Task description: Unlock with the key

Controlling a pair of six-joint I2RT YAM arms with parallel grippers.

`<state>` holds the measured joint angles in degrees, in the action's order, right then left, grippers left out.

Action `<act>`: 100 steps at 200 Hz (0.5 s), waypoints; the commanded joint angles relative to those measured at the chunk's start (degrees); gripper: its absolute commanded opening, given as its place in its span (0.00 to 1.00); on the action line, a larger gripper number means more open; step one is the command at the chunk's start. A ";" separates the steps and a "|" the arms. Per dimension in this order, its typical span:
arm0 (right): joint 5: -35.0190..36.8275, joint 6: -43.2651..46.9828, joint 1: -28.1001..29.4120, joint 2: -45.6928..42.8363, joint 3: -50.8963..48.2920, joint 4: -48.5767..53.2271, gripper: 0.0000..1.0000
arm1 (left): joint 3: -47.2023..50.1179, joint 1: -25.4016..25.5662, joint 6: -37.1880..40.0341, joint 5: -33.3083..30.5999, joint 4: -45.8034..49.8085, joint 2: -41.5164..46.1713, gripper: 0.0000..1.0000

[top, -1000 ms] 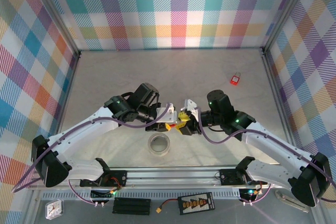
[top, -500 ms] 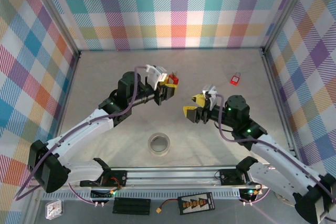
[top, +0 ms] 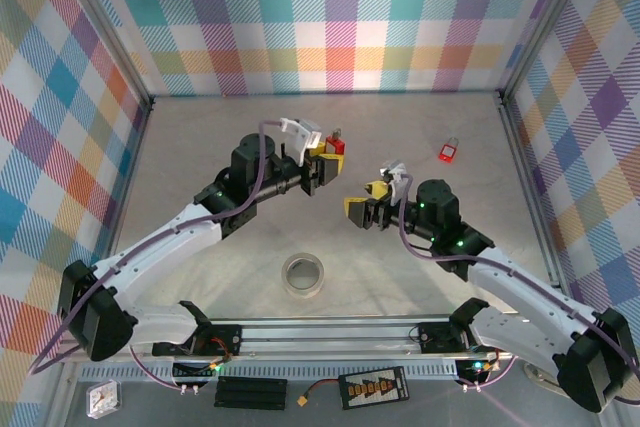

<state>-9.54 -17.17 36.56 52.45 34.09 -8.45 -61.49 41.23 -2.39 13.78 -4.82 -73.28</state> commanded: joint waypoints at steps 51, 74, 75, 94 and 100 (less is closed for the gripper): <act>3.26 -2.41 -13.78 -9.11 4.59 22.58 0.81 | -10.78 0.43 24.70 -2.96 16.07 -18.04 0.00; 2.80 -2.85 -14.51 -10.28 4.66 24.03 0.82 | -15.25 0.34 29.24 -4.68 16.89 -25.98 0.00; 2.79 -2.90 -14.55 -10.31 4.67 23.97 0.82 | -15.46 0.34 29.44 -4.70 16.92 -26.41 0.00; 1.86 -3.92 -15.00 -10.44 4.54 25.09 0.82 | -19.25 0.34 31.97 -6.01 16.96 -32.44 0.00; 1.28 -4.16 -15.10 -10.59 4.29 25.08 0.82 | -20.34 0.34 32.65 -6.17 16.81 -34.17 0.00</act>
<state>-6.37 -19.68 22.06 42.54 36.97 13.63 -76.77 41.23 23.59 9.50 11.79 -102.78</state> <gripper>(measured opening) 0.817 0.335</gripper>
